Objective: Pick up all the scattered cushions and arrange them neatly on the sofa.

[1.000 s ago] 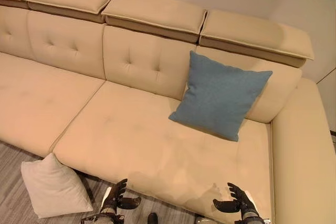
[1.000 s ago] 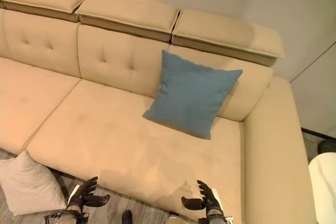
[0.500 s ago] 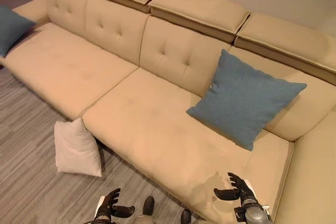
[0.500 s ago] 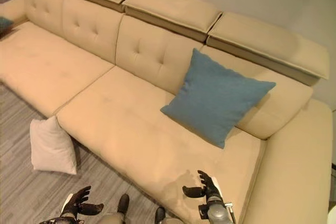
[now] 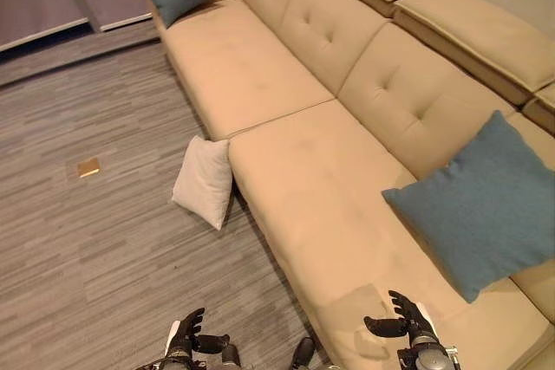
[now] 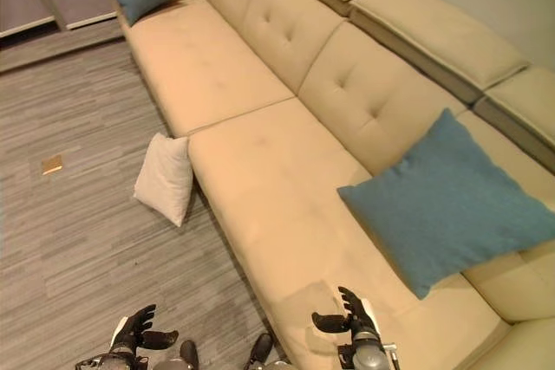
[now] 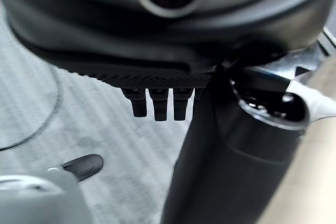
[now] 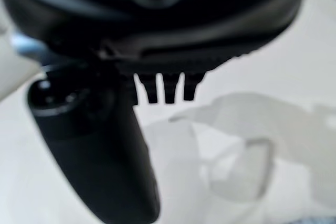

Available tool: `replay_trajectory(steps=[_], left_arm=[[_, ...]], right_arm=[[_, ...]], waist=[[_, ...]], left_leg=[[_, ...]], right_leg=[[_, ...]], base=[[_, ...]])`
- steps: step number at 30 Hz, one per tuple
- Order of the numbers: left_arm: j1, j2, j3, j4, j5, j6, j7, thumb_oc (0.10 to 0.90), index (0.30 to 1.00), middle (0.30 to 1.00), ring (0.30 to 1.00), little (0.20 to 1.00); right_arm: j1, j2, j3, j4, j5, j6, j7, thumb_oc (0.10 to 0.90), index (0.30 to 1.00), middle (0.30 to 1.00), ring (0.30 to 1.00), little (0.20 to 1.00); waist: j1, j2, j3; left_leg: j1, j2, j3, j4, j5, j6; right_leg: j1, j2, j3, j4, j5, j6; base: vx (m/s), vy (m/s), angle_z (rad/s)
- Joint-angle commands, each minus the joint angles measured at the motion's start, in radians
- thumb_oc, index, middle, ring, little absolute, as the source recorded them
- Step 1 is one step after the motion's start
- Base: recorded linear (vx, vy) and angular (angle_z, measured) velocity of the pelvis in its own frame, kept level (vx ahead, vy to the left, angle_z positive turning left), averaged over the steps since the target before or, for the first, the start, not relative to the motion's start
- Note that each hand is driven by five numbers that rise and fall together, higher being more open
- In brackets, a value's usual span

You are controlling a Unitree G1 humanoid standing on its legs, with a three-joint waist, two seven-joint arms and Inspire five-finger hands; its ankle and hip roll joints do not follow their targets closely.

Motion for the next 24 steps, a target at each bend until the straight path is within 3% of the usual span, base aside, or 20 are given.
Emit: replay_trajectory(steps=[1, 3, 5, 7, 8, 9, 12, 14, 20, 21, 24], left_arm=[[0.009, 0.053, 0.021, -0.032, 0.028, -0.037, 0.014, 0.800, 0.900, 0.900, 0.900, 0.900], [0.028, 0.062, 0.043, -0.021, 0.027, -0.035, 0.014, 0.800, 0.900, 0.900, 0.900, 0.900], [0.028, 0.063, 0.044, -0.021, 0.027, -0.035, 0.014, 0.800, 0.900, 0.900, 0.900, 0.900], [0.032, 0.084, 0.068, 0.000, 0.039, -0.029, 0.014, 0.800, 0.900, 0.900, 0.900, 0.900], [0.025, 0.102, 0.074, 0.011, 0.053, -0.031, 0.017, 0.800, 0.900, 0.900, 0.900, 0.900], [0.020, 0.109, 0.076, 0.010, 0.052, -0.033, 0.018, 0.800, 0.900, 0.900, 0.900, 0.900], [0.008, 0.121, 0.068, -0.007, 0.045, -0.039, 0.018, 0.800, 0.900, 0.900, 0.900, 0.900], [-0.002, 0.120, 0.059, -0.008, 0.043, -0.040, 0.019, 0.800, 0.900, 0.900, 0.900, 0.900], [-0.010, 0.112, 0.050, 0.003, 0.045, -0.039, 0.016, 0.800, 0.900, 0.900, 0.900, 0.900], [-0.001, 0.104, 0.048, -0.001, 0.043, -0.039, 0.011, 0.800, 0.900, 0.900, 0.900, 0.900], [0.006, 0.089, 0.049, -0.003, 0.033, -0.035, 0.010, 0.800, 0.900, 0.900, 0.900, 0.900]], right_arm=[[0.004, -0.020, 0.015, -0.023, -0.030, -0.038, -0.015, 0.800, 0.900, 0.900, 0.900, 0.900], [-0.012, -0.007, 0.048, -0.028, -0.068, -0.032, -0.015, 0.800, 0.900, 0.900, 0.900, 0.900], [-0.012, -0.006, 0.048, -0.028, -0.069, -0.031, -0.015, 0.800, 0.900, 0.900, 0.900, 0.900], [-0.028, 0.014, 0.062, -0.047, -0.076, -0.032, -0.011, 0.800, 0.900, 0.900, 0.900, 0.900], [-0.032, 0.024, 0.070, -0.063, -0.078, -0.035, -0.008, 0.800, 0.900, 0.900, 0.900, 0.900], [-0.031, 0.029, 0.073, -0.070, -0.079, -0.036, -0.006, 0.800, 0.900, 0.900, 0.900, 0.900], [-0.020, 0.032, 0.077, -0.083, -0.060, -0.039, 0.000, 0.800, 0.900, 0.900, 0.900, 0.900], [-0.019, 0.027, 0.074, -0.074, -0.049, -0.040, -0.002, 0.800, 0.900, 0.900, 0.900, 0.900], [-0.007, 0.021, 0.071, -0.058, -0.044, -0.039, 0.005, 0.800, 0.900, 0.900, 0.900, 0.900], [0.000, 0.011, 0.062, -0.066, -0.039, -0.042, 0.007, 0.800, 0.900, 0.900, 0.900, 0.900], [-0.009, 0.007, 0.059, -0.059, -0.031, -0.042, 0.007, 0.800, 0.900, 0.900, 0.900, 0.900]], waist=[[-0.020, -0.045, -0.074], [0.014, -0.055, -0.068], [0.013, -0.056, -0.067], [0.029, -0.056, -0.053], [0.026, -0.057, -0.043], [0.021, -0.056, -0.039], [-0.010, -0.055, -0.041], [-0.019, -0.060, -0.036], [-0.024, -0.076, -0.031], [-0.024, -0.082, -0.024], [-0.023, -0.085, -0.013]], left_leg=[[-0.027, -0.052, 0.002, 0.003, -0.107, 0.026], [-0.009, -0.086, -0.040, -0.027, -0.115, 0.056], [-0.007, -0.088, -0.041, -0.029, -0.115, 0.057], [0.007, -0.108, -0.074, -0.049, -0.113, 0.079], [0.018, -0.120, -0.106, -0.065, -0.110, 0.089], [0.008, -0.124, -0.112, -0.070, -0.088, 0.098], [0.016, -0.145, -0.190, -0.090, -0.076, 0.093], [0.016, -0.165, -0.234, -0.086, -0.080, 0.094], [0.005, -0.196, -0.288, -0.010, -0.129, 0.072], [-0.024, -0.199, -0.266, 0.074, -0.154, 0.055], [-0.075, -0.183, -0.217, 0.173, -0.171, 0.034]], right_leg=[[0.077, -0.069, 0.099, 0.006, -0.057, 0.121], [0.080, -0.088, 0.095, 0.061, -0.066, 0.132], [0.080, -0.090, 0.095, 0.064, -0.068, 0.133], [0.046, -0.121, 0.112, 0.179, -0.076, 0.140], [0.013, -0.126, 0.164, 0.248, -0.072, 0.149], [-0.016, -0.115, 0.198, 0.259, -0.047, 0.142], [-0.067, -0.003, 0.376, 0.217, -0.072, 0.133], [-0.081, 0.024, 0.423, 0.166, -0.050, 0.136], [-0.048, 0.020, 0.412, 0.075, -0.023, 0.131], [-0.024, 0.011, 0.402, 0.055, -0.024, 0.125], [-0.001, -0.001, 0.383, 0.040, -0.023, 0.118]], base=[[0.07, 0.174, 1.76], [0.05, 0.222, 1.42], [0.01, 0.127, 0.06], [0.02, 0.209, 0.17], [-0.04, 0.164, 0.56], [-0.01, 0.110, 0.92], [0.09, 0.033, 1.12], [0.13, -0.019, 1.09], [0.12, -0.076, 0.74], [0.09, -0.068, 0.71], [0.04, -0.027, 0.45]])
